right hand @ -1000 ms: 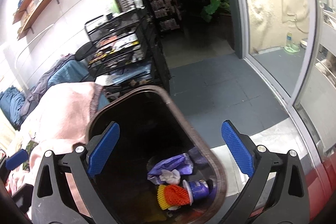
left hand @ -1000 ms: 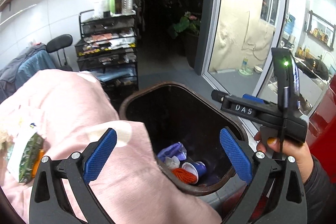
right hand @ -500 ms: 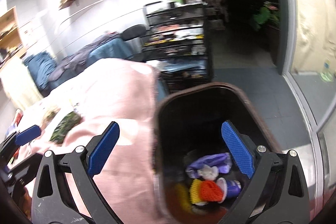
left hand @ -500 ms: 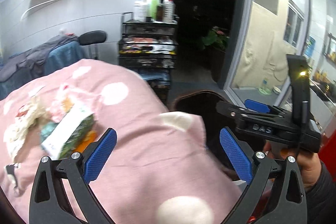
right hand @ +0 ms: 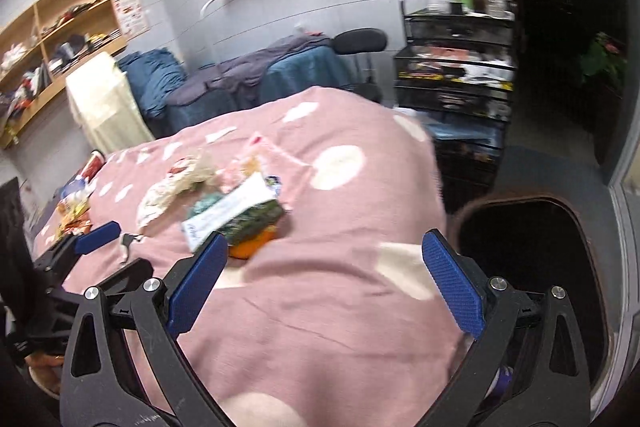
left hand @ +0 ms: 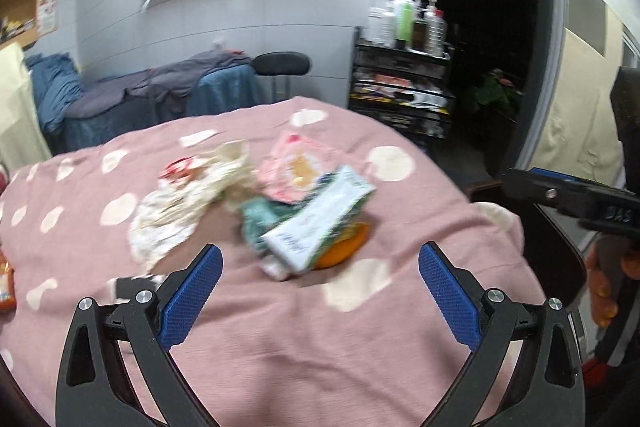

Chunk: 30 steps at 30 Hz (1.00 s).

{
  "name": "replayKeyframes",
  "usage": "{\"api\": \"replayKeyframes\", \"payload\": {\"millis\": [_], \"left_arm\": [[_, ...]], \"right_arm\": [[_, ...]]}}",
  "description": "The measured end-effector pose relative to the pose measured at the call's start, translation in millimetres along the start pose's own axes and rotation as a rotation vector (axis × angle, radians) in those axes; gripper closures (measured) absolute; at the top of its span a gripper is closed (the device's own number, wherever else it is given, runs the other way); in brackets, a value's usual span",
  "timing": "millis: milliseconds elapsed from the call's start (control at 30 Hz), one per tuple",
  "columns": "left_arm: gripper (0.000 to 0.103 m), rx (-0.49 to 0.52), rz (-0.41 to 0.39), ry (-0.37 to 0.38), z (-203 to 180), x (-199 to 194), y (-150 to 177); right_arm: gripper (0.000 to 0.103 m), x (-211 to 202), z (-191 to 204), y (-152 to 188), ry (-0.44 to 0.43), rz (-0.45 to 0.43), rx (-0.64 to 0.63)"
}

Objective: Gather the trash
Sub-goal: 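Move both grippers back to the table toward the plastic bag and carton, then grasp the white plastic bag with left gripper while right grasps green milk carton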

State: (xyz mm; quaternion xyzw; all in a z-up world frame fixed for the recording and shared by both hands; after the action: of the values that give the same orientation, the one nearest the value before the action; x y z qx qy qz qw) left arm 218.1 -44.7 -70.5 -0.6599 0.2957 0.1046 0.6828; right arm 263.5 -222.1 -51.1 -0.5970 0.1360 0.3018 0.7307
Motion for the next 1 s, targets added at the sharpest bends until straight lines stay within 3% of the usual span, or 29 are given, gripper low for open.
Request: {"api": "replayKeyframes", "payload": {"millis": [200,333,567,700,800,933,1000], "left_arm": [[0.006,-0.09,0.034,-0.101,69,9,6],[0.006,-0.094,0.078,-0.165,100,25,10],[0.006,0.009,0.137,-0.214,110,62,3],[0.011,0.077,0.169,-0.241,105,83,-5],[0.026,0.109,0.197,-0.26,106,96,-7],[0.062,0.058,0.234,-0.234,113,104,-2],[0.069,0.032,0.221,-0.229,115,101,-3]], "right_arm": [[0.007,26,43,-11,-0.054,0.04,-0.057],[0.007,48,62,-4,-0.072,0.101,-0.065],[0.007,86,70,11,-0.11,0.215,0.004],[0.012,107,77,20,-0.159,0.286,0.103],[0.014,121,85,20,-0.21,0.321,0.191],[0.019,144,89,24,-0.219,0.375,0.299],[0.019,155,88,26,-0.193,0.389,0.335]]}}
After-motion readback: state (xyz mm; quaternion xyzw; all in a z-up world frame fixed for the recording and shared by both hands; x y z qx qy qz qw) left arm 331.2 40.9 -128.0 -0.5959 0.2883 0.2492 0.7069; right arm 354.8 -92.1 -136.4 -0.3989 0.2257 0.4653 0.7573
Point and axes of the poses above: each gripper's, at about its wrist camera, not at the fingertips, and x roughly the way its jaws point, z to its left, y to its underside, the point moved 10 cm from there along x, roughly the way its jaws point, and after that the axes turned 2 degrees about -z, right-handed, at the moved point
